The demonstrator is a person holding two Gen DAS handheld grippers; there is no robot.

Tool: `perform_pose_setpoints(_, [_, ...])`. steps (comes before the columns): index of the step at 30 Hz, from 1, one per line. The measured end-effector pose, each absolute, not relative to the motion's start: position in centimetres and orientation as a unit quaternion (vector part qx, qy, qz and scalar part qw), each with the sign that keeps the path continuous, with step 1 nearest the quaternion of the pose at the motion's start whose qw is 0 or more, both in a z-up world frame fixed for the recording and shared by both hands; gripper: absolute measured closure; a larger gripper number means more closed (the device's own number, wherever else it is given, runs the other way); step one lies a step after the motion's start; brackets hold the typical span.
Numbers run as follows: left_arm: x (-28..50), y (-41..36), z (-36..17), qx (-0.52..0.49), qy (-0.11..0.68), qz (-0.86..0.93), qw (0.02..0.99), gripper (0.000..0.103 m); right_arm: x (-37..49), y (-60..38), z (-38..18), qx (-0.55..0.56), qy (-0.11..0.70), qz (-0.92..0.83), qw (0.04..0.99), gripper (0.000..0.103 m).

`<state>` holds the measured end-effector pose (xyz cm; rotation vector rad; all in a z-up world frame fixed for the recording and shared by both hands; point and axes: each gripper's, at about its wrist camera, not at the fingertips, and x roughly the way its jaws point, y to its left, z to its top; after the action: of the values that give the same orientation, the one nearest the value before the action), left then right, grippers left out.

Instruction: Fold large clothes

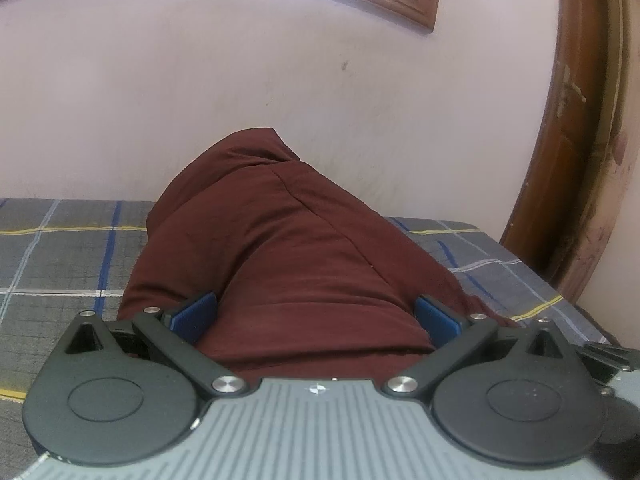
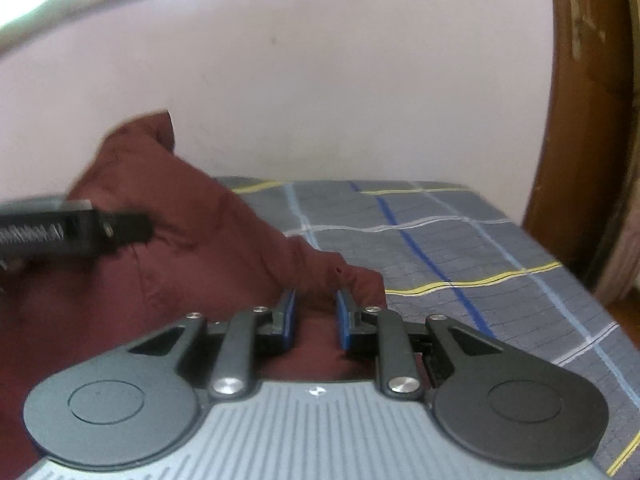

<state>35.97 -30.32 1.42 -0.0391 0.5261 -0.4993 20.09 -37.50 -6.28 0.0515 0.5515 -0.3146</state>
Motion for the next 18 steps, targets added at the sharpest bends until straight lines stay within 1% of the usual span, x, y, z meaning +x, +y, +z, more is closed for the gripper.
perform_pose_setpoints(8, [35.5,-30.6,1.5,-0.013,0.253,-0.236,0.938,0.000,21.2,-38.9,-7.1,0.044,0.281,-0.139,0.948,0.083])
perform_pose_setpoints(18, [34.6,-30.3,1.9,-0.009,0.241,-0.231,0.943,0.000,20.4,-40.0,-7.2,0.089,0.268,-0.120,0.952,0.082])
